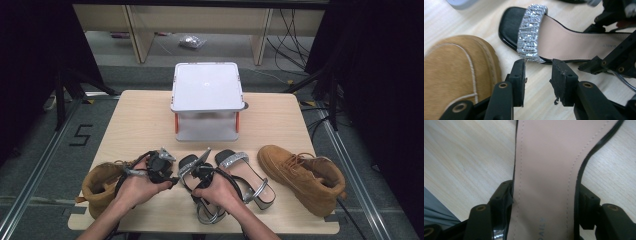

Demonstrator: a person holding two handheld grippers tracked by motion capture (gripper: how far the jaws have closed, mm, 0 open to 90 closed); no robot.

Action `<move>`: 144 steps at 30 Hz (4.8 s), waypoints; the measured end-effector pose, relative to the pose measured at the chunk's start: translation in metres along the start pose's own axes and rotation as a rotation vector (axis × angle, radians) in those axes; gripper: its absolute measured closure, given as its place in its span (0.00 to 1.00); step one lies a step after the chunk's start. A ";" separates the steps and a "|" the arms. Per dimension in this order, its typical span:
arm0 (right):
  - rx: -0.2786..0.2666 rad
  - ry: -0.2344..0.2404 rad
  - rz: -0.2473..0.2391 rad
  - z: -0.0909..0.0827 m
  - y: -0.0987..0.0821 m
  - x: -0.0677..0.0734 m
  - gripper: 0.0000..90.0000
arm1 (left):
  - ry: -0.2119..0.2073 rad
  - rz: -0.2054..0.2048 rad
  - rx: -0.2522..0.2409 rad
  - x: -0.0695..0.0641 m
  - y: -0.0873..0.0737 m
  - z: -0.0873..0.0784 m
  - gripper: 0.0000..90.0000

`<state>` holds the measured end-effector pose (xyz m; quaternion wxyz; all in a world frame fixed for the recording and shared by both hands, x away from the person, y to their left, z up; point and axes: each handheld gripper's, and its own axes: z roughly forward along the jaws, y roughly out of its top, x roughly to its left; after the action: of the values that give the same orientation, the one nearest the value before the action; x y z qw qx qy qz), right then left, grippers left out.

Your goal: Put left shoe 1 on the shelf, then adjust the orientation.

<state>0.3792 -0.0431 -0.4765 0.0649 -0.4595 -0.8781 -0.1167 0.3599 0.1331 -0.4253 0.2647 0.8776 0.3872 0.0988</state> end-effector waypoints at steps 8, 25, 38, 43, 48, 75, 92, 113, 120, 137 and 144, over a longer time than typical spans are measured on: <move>-0.081 0.021 0.038 -0.013 -0.005 -0.015 0.47 | 0.063 -0.038 -0.157 0.019 0.014 -0.014 0.73; -0.219 0.035 0.122 -0.039 0.017 -0.026 0.47 | 0.138 -0.049 -0.530 0.071 0.076 -0.025 0.96; -0.314 -0.028 0.166 -0.041 0.064 -0.040 0.47 | 0.235 -0.048 -0.526 0.100 0.113 0.009 0.99; -0.344 -0.066 0.190 -0.032 0.085 -0.043 0.47 | 0.238 -0.060 -0.544 0.106 0.116 0.015 0.99; -0.358 -0.108 0.232 -0.023 0.109 -0.042 0.47 | 0.221 -0.061 -0.536 0.107 0.117 0.015 0.99; -0.369 -0.159 0.303 0.011 0.132 -0.043 0.45 | 0.225 -0.056 -0.512 0.107 0.121 0.014 1.00; -0.481 -0.209 0.214 -0.007 0.120 -0.036 0.31 | 0.232 -0.033 -0.500 0.107 0.123 0.014 1.00; -0.491 -0.096 0.007 -0.063 0.027 -0.031 0.98 | 0.252 -0.032 -0.502 0.103 0.124 0.017 1.00; -0.430 -0.082 -0.002 -0.043 0.013 -0.026 1.00 | 0.263 -0.025 -0.497 0.102 0.125 0.017 1.00; -0.462 -0.055 0.070 0.002 0.018 -0.027 1.00 | 0.257 -0.026 -0.493 0.102 0.125 0.017 1.00; -0.514 -0.050 0.101 -0.004 0.018 -0.028 1.00 | 0.252 -0.020 -0.481 0.102 0.126 0.016 1.00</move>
<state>0.4102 -0.0563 -0.4763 -0.0699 -0.5070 -0.7968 -0.3211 0.5143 0.1313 -0.3739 0.4163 0.7664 0.3912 0.2938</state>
